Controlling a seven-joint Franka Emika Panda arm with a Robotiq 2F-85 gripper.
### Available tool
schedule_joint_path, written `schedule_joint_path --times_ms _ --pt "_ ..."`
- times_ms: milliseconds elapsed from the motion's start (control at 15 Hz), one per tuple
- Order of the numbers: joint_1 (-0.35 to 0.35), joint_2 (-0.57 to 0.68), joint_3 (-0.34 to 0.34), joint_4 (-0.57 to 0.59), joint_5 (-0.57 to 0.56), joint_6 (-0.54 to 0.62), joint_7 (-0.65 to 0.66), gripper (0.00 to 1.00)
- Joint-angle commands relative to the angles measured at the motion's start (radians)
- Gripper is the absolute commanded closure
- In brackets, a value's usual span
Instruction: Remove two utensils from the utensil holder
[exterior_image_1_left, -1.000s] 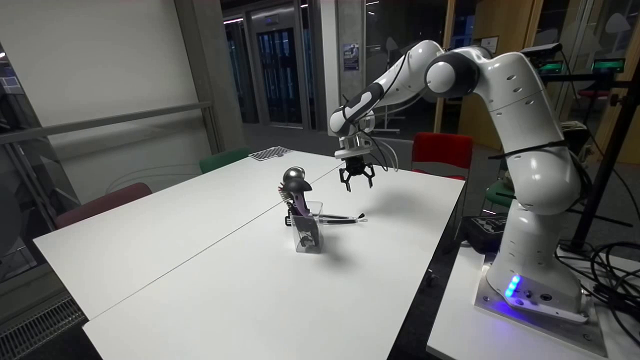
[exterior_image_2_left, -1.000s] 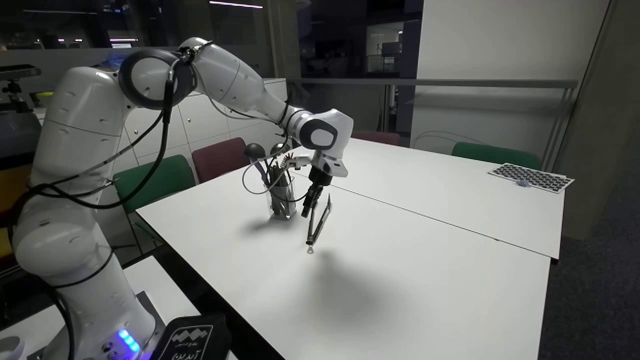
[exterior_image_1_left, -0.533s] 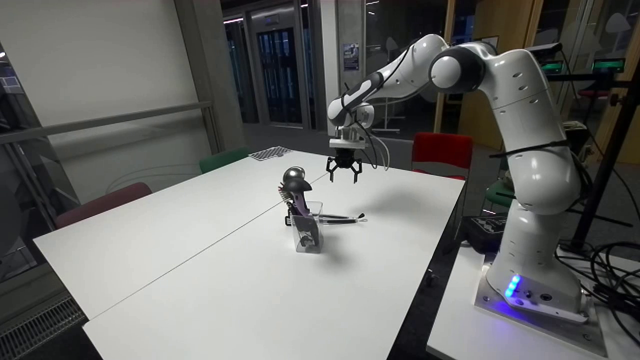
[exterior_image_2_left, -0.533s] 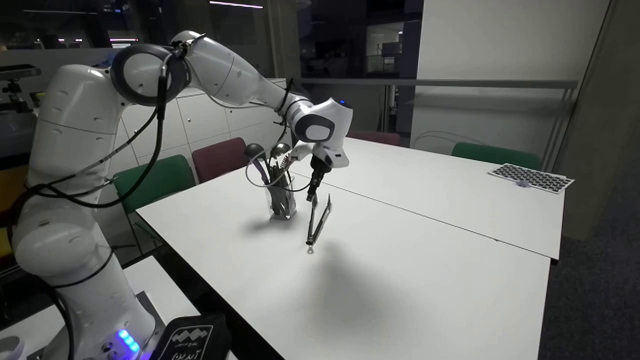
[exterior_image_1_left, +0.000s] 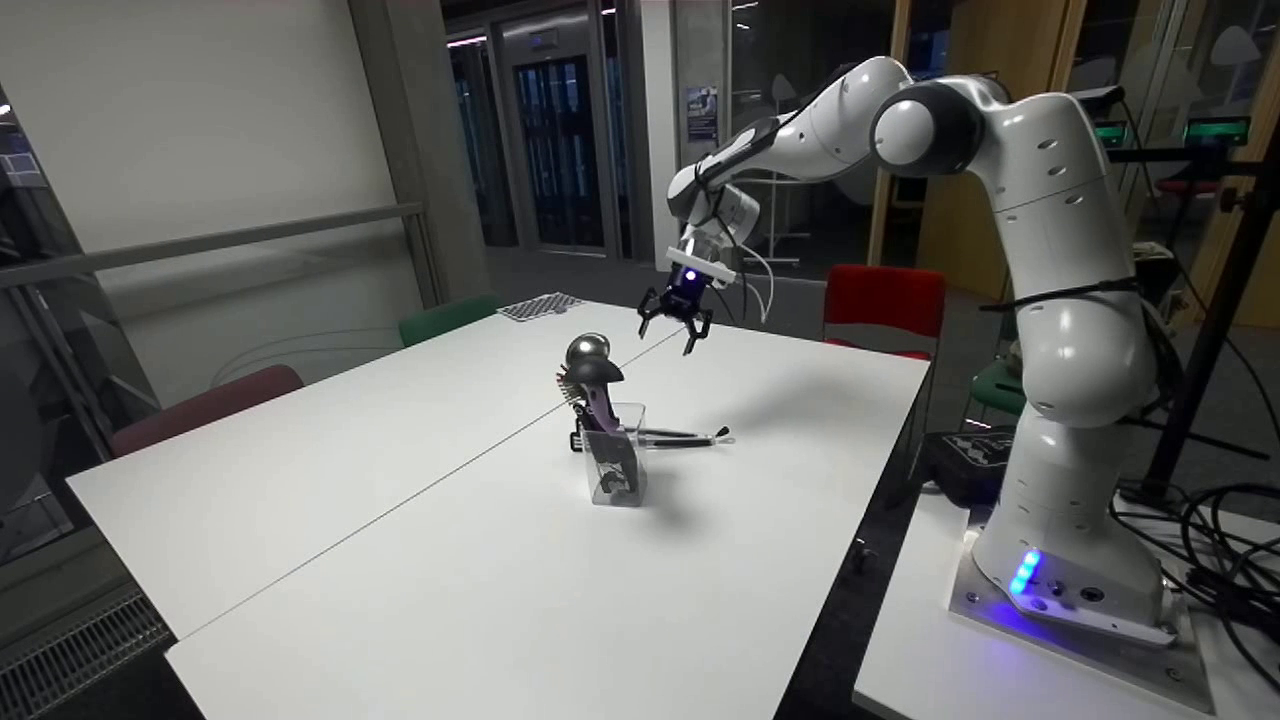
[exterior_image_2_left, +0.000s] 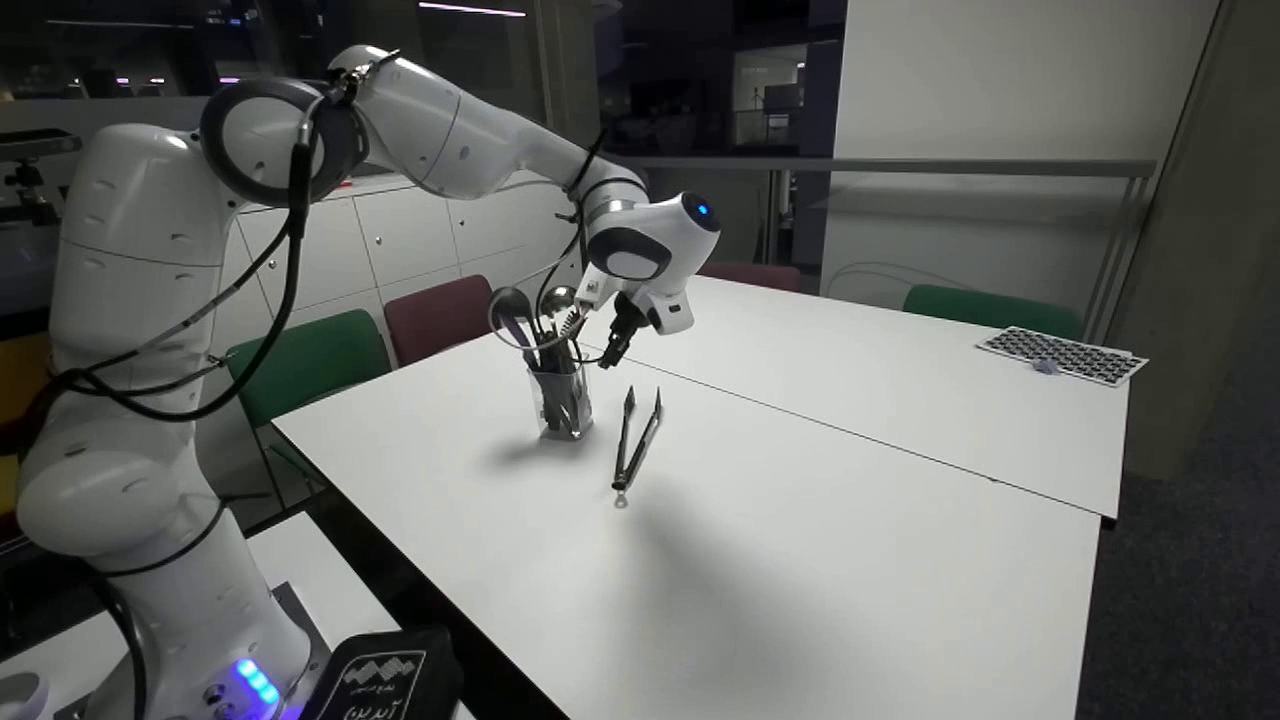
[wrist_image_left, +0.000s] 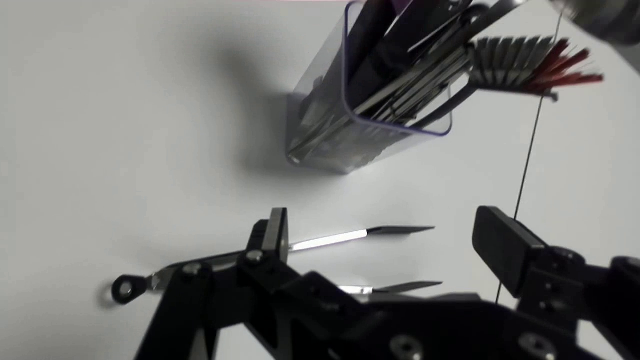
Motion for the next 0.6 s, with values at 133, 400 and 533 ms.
schedule_joint_path --times_ms 133,400,533 --pt "-0.055 -0.027 0.008 0.009 0.139 -0.296 -0.115 0.0" --pt "-0.027 -0.008 -0.02 0.016 0.125 -0.319 -0.094 0.0" --pt "-0.029 -0.008 -0.02 0.016 0.126 -0.326 -0.094 0.0"
